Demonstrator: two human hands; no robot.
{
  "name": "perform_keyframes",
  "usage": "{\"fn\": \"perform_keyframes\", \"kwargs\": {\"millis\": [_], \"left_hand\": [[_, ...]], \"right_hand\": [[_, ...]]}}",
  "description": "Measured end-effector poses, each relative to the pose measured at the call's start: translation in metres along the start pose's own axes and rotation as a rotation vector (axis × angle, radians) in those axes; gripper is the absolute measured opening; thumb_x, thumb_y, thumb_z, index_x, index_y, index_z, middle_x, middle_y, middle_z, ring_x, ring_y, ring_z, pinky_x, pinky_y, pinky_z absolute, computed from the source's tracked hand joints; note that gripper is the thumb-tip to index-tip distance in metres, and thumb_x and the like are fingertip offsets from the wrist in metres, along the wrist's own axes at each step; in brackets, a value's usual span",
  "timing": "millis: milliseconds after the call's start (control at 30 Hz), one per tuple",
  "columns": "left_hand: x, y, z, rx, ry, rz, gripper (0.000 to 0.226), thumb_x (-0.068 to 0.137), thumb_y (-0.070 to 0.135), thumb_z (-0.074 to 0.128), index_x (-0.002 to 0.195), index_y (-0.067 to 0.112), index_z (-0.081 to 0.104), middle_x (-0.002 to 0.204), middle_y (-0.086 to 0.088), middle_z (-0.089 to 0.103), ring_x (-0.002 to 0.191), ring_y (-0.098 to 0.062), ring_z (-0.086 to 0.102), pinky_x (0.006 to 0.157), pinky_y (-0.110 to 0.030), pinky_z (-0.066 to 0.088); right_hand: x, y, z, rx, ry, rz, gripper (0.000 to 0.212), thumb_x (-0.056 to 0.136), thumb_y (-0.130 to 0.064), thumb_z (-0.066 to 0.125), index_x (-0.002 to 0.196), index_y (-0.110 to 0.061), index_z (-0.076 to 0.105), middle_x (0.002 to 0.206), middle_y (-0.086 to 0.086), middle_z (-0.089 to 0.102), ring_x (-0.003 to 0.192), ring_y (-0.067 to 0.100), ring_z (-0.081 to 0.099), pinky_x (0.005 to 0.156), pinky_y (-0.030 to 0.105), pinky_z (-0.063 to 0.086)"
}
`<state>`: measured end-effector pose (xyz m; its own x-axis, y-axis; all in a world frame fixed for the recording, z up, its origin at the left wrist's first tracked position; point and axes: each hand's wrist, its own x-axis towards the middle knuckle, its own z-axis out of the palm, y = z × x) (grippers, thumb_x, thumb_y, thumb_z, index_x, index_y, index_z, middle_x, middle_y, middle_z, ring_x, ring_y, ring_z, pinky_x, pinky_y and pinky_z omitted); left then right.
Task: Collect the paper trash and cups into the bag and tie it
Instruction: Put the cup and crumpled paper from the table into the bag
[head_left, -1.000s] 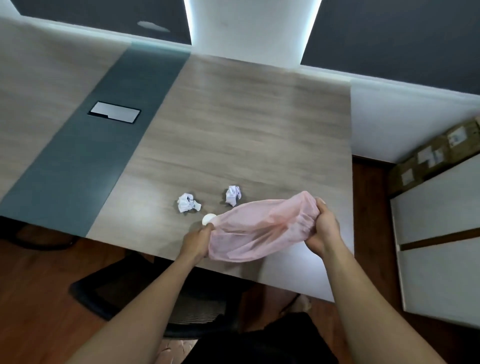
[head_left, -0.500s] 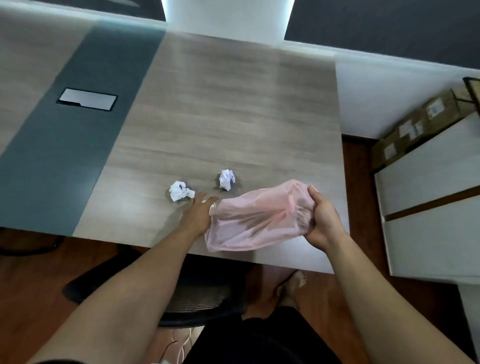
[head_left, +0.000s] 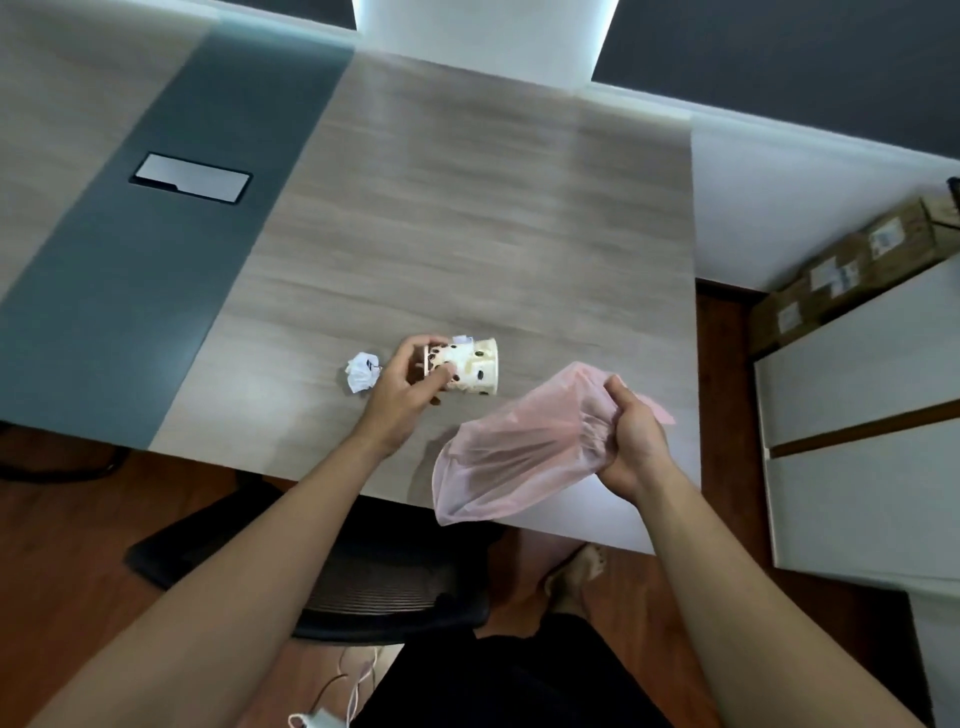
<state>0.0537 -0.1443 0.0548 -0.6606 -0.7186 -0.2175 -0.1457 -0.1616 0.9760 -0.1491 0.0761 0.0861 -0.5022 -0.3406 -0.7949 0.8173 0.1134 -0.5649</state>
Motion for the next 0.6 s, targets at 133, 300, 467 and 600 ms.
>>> {"fn": "perform_keyframes", "kwargs": {"millis": [133, 300, 467, 600], "left_hand": [[-0.027, -0.007, 0.024, -0.04, -0.367, -0.083, 0.035, 0.096, 0.024, 0.071, 0.129, 0.014, 0.067, 0.111, -0.011, 0.071, 0.092, -0.018, 0.066, 0.069, -0.029, 0.056], [-0.031, -0.029, 0.076, 0.176, -0.193, -0.096, 0.032, 0.094, 0.054, 0.078, 0.117, 0.033, 0.07, 0.108, 0.011, 0.078, 0.102, -0.011, 0.073, 0.087, -0.03, 0.059], [-0.008, -0.029, 0.118, 0.734, -0.172, -0.03, 0.036, 0.101, 0.056, 0.06, 0.113, 0.023, 0.064, 0.109, 0.0, 0.071, 0.105, -0.023, 0.067, 0.091, -0.036, 0.045], [-0.002, -0.051, 0.106, 1.137, -0.255, -0.26, 0.07, 0.094, 0.081, 0.04, 0.14, 0.03, 0.054, 0.141, -0.005, 0.063, 0.138, -0.035, 0.05, 0.114, -0.065, 0.021]], "right_hand": [[-0.012, -0.005, 0.022, 0.062, -0.041, 0.024, 0.075, 0.094, -0.058, 0.078, 0.149, -0.009, 0.067, 0.131, 0.016, 0.061, 0.119, 0.034, 0.056, 0.121, 0.05, 0.04], [-0.028, -0.01, 0.04, 0.11, -0.197, 0.182, 0.053, 0.111, -0.052, 0.058, 0.086, -0.009, 0.076, 0.059, -0.001, 0.044, 0.042, 0.012, 0.044, 0.048, 0.016, 0.028], [-0.031, -0.01, 0.041, 0.114, -0.258, 0.195, 0.052, 0.102, -0.047, 0.074, 0.136, -0.006, 0.072, 0.079, -0.002, 0.04, 0.061, 0.01, 0.039, 0.067, 0.017, 0.027], [-0.036, -0.03, 0.03, 0.124, -0.276, 0.138, 0.049, 0.108, -0.046, 0.068, 0.128, -0.002, 0.076, 0.094, 0.006, 0.065, 0.065, 0.02, 0.069, 0.069, 0.023, 0.054]]}}
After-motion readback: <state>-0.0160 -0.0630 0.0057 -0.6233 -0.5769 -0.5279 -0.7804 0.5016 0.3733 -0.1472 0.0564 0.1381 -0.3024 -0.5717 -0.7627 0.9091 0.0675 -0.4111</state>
